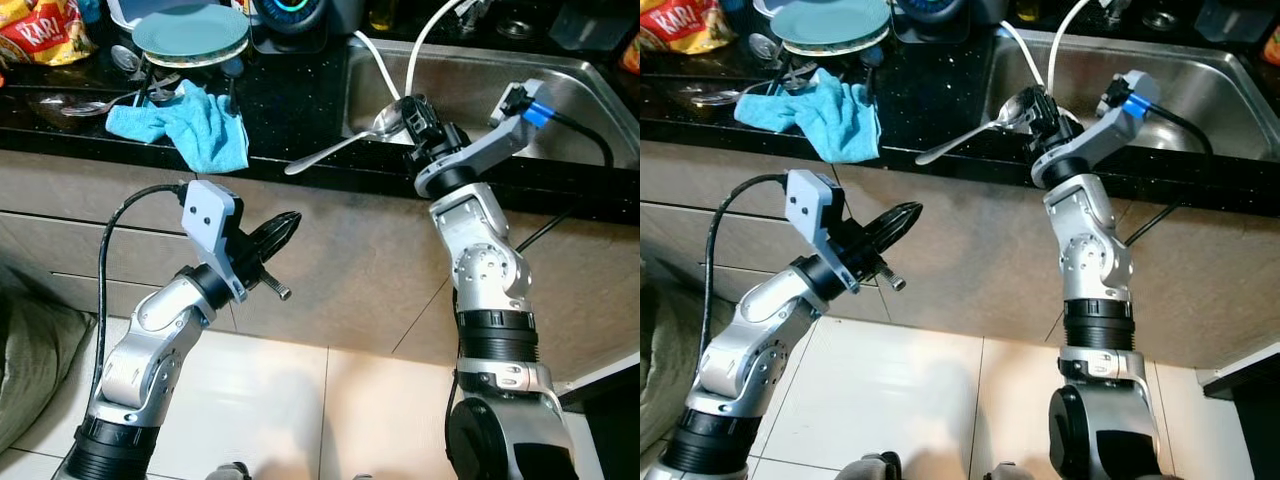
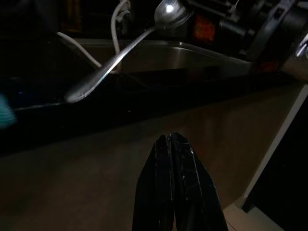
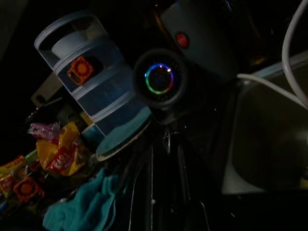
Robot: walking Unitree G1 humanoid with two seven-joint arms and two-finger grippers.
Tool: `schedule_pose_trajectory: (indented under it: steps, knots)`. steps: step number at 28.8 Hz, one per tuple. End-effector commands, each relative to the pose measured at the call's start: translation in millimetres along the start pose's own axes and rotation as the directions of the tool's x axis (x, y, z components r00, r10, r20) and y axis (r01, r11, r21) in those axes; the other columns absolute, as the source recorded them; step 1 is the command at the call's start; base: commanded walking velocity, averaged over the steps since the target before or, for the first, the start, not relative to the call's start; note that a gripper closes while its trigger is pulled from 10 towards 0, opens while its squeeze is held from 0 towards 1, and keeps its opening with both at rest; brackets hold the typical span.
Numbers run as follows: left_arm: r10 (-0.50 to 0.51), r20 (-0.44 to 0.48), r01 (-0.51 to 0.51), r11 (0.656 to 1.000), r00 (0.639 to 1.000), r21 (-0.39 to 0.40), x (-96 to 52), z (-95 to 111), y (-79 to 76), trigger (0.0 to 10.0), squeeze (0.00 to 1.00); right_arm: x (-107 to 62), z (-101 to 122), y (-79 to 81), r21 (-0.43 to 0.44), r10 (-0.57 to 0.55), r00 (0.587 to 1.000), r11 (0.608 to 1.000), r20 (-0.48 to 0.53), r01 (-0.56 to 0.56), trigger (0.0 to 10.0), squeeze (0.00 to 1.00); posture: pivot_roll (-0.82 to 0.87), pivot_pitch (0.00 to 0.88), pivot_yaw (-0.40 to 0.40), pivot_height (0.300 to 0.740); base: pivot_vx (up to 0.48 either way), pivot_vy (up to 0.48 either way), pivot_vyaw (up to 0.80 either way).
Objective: Kitchen organization
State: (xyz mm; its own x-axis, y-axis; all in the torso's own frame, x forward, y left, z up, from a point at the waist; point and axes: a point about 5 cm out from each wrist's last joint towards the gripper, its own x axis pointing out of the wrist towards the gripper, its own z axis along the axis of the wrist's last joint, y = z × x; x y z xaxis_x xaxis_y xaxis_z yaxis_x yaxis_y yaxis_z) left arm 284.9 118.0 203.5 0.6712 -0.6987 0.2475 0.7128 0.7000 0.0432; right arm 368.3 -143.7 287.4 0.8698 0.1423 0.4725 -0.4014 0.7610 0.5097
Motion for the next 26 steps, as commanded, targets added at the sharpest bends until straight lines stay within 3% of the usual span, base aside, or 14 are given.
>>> schedule_pose_trajectory:
  steps: [1, 7, 26]
  knots:
    - [0.006, 0.009, -0.006, 1.0, 1.0, 0.014, -1.4, 1, -0.9, 10.0, 0.0, 0.9, 4, -3.6, -0.006, -0.026, 0.999, 1.0, 0.021, 0.026, 10.0, 0.0, 0.13, 0.109, -0.053, 0.74, 0.0, 0.0, 0.0]
    - [0.025, 0.021, -0.026, 0.999, 0.999, 0.04, -3.6, 5, 4.3, 10.0, 0.0, 5.8, 18, -18.4, 0.006, -0.133, 0.987, 0.991, 0.092, 0.133, 10.0, 0.0, 0.13, 0.101, -0.058, 0.74, 0.089, 0.0, 0.0]
    - [0.003, 0.029, -0.004, 0.999, 1.0, 0.047, 0.0, 5, 3.4, 10.0, 0.0, 3.9, 16, -26.3, 0.029, -0.148, 0.984, 0.989, 0.099, 0.145, 10.0, 0.0, 0.12, 0.085, -0.045, 0.74, 0.319, 0.0, 0.0]
